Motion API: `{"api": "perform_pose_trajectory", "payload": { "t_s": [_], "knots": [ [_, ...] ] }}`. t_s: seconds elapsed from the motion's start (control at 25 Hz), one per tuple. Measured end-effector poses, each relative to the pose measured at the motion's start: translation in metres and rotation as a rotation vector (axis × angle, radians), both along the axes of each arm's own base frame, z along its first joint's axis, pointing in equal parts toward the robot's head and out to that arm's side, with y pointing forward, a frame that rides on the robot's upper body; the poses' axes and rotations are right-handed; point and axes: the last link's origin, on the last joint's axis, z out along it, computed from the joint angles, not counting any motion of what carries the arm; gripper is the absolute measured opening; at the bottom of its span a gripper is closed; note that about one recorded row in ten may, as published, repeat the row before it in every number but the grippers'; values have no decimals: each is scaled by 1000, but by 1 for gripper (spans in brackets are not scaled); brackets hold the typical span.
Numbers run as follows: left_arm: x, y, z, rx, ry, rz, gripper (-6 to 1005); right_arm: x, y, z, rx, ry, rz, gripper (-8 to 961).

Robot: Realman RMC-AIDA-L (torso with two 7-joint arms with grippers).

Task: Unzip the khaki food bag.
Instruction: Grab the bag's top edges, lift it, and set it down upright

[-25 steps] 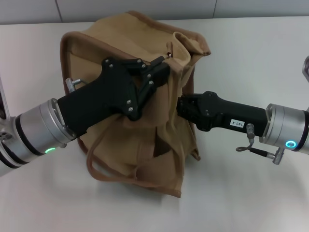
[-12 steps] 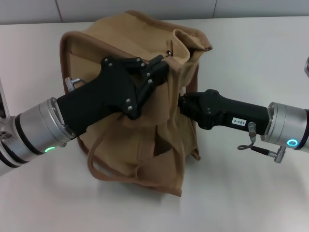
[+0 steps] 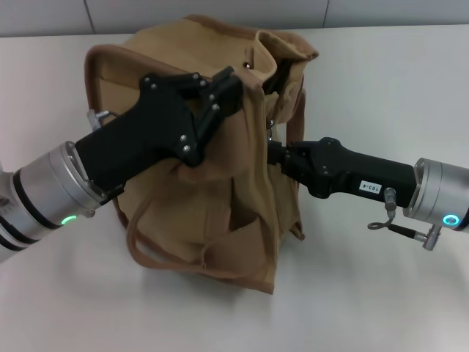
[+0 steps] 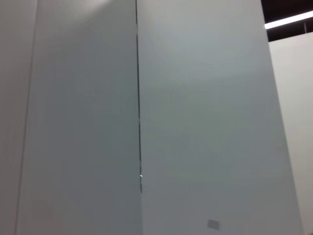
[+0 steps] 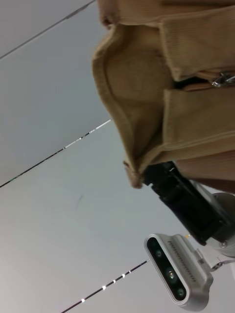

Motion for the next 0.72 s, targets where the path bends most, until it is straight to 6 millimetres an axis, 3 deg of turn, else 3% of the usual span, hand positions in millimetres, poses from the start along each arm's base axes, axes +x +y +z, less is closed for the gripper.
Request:
{"api": "perform_pose_trajectory", "payload": {
  "t_s": [0.72],
  "knots": [
    [-16,8,32,163,-174,164,21,15,-8,6,15,-23,-23,5]
  ]
}}
